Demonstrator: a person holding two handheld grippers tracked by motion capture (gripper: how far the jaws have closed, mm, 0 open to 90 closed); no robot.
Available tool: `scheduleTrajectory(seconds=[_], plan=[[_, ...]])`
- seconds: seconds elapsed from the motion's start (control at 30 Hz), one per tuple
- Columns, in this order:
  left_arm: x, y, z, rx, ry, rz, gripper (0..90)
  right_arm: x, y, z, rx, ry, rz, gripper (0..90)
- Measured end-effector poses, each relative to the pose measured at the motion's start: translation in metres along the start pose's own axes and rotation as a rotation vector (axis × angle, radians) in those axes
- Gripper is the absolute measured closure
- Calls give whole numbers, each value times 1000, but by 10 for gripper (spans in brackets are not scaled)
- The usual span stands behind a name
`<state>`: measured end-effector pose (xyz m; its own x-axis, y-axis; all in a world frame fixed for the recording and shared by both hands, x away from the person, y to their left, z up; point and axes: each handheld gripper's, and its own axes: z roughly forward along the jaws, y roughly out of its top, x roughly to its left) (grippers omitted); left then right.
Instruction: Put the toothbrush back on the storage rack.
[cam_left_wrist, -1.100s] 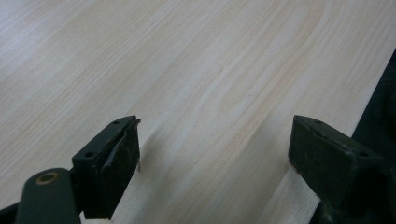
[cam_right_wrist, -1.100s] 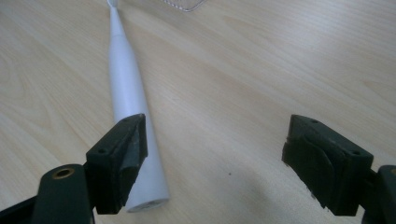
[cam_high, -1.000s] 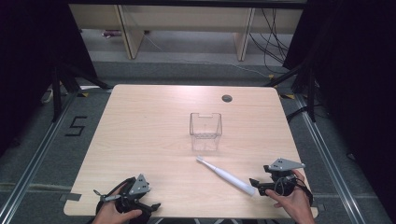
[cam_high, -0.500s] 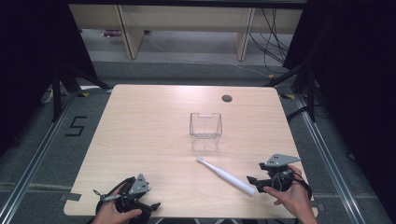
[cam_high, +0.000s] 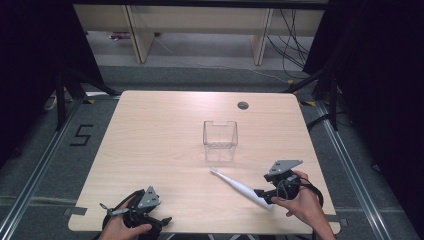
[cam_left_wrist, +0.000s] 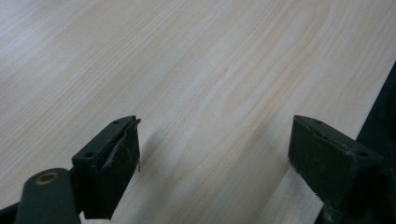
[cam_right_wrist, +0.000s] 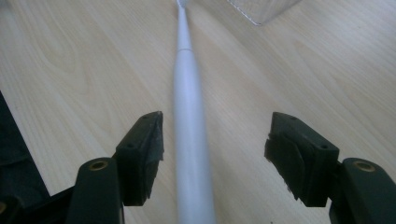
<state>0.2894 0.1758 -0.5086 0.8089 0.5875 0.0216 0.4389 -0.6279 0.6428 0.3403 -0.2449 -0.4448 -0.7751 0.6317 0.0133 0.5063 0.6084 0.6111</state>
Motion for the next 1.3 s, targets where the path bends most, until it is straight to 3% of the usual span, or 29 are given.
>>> scheduleTrajectory(seconds=[0.07,0.23,0.27,0.3,0.4,0.43,0.47,0.53,0.63,0.73,0.8,0.9,1.0,1.03,1.2,1.3], plan=[[0,0,0,0,0,-1,159,1,4,3,1,-4,-34,375],[0,0,0,0,0,-1,159,7,15,8,68,9,-17,386],[0,0,0,1,-1,0,159,8,18,13,63,17,-43,390],[0,0,0,2,-5,0,160,10,19,12,100,24,-10,394],[0,0,0,10,-10,0,159,11,24,16,98,33,-61,416],[0,0,0,10,-9,-1,159,12,25,16,117,36,-41,419],[0,0,1,8,-7,-2,159,12,27,18,117,53,-60,419],[0,0,0,3,-3,0,159,14,30,20,137,36,-47,426],[0,0,0,1,-3,-2,159,13,36,24,149,60,-88,429],[0,0,0,2,-5,1,159,15,41,27,170,62,-85,434],[0,0,0,11,-9,-1,159,15,45,29,181,67,-112,439],[0,0,0,11,-10,-1,159,17,47,31,193,75,-102,445],[-1,0,1,11,-11,-13,159,16,52,34,216,77,-138,454],[0,0,0,13,-12,8,159,17,53,35,224,71,-134,457],[0,0,1,13,-13,-16,159,17,57,43,260,79,-142,465],[0,0,0,13,-12,4,159,16,58,49,283,81,-146,471]])
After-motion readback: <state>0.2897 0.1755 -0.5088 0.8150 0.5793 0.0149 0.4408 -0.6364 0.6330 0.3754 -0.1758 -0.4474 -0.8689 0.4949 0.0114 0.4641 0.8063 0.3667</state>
